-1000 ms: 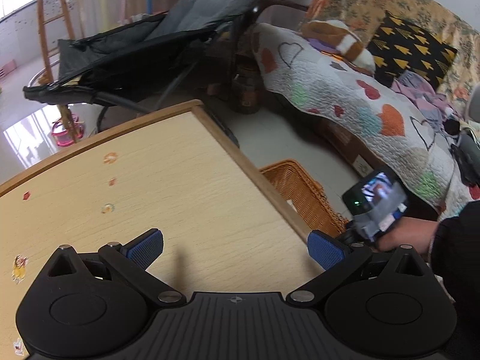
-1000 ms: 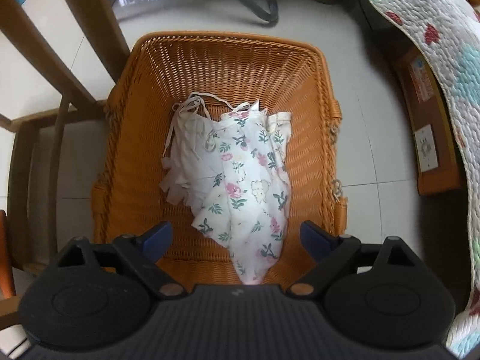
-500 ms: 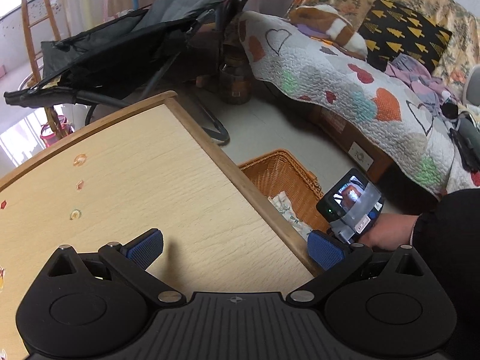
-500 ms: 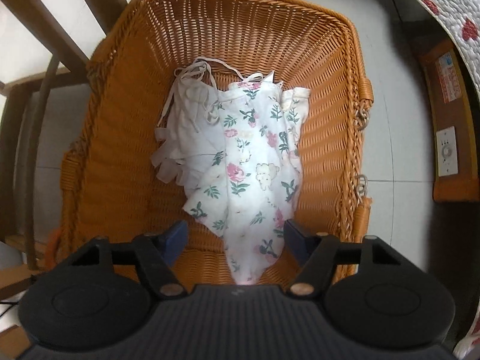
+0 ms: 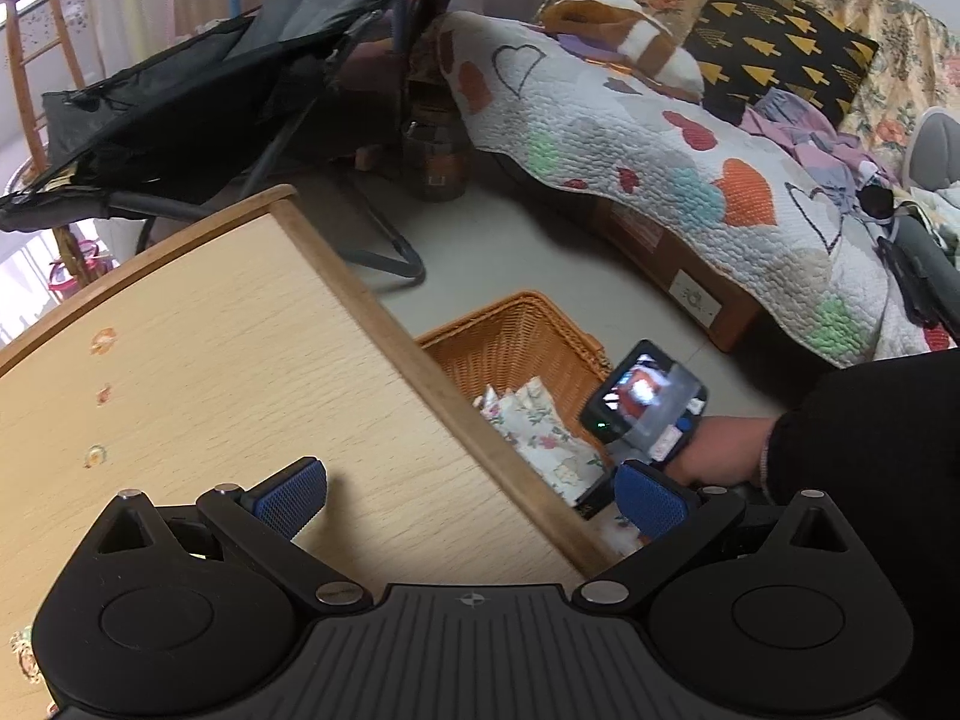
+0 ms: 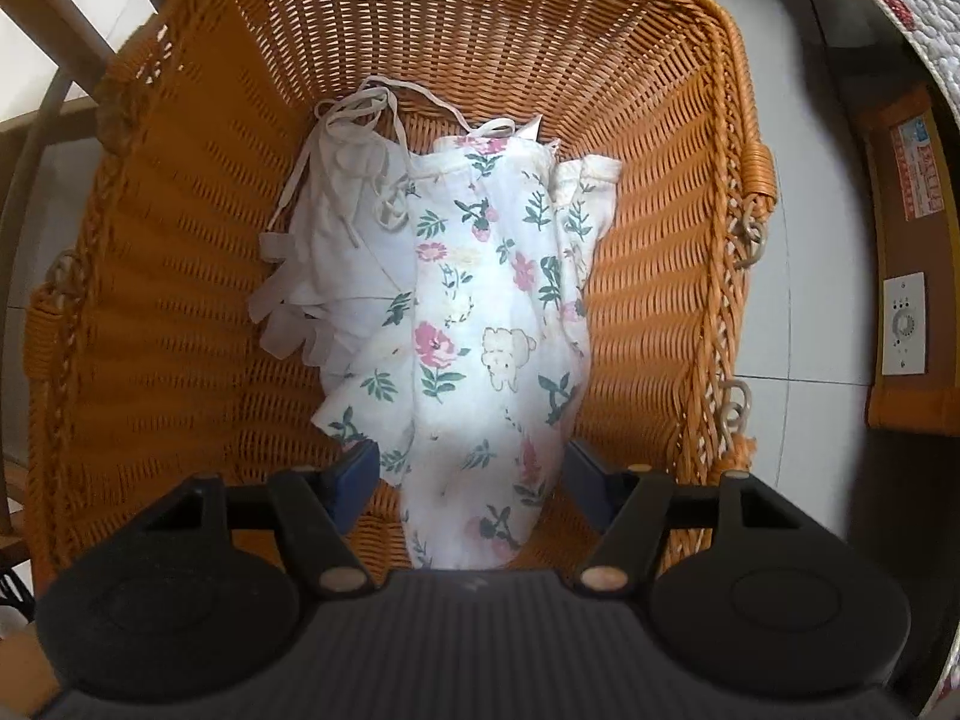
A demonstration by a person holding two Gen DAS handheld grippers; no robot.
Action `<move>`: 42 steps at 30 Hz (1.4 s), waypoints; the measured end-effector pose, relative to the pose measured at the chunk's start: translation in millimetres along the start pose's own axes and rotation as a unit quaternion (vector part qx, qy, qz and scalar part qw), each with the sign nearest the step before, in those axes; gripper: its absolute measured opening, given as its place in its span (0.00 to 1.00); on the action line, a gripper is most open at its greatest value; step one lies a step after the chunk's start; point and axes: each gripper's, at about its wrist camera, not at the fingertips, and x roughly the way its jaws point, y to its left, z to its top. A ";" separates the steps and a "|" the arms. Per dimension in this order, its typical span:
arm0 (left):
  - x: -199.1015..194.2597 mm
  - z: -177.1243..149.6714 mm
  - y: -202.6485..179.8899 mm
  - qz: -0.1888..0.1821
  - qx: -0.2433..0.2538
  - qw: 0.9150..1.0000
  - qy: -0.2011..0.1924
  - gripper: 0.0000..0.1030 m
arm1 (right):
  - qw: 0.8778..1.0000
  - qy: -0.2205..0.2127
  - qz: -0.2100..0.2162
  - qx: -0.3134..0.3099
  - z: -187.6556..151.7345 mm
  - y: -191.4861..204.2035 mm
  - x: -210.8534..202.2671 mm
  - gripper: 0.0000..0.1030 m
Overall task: Fold clothes
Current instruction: 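Lower the right gripper into the basket and close on the floral cloth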
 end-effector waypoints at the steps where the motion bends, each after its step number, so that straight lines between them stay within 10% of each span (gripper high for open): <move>1: 1.3 0.5 -1.3 -0.001 0.001 1.000 0.001 1.00 | 1.000 0.001 -0.001 -0.001 1.1 0.2 2.1 0.66; 42: 23.0 14.5 8.5 -0.001 -0.014 1.000 -0.006 1.00 | 0.994 0.050 -0.039 -0.084 23.0 5.6 93.6 0.49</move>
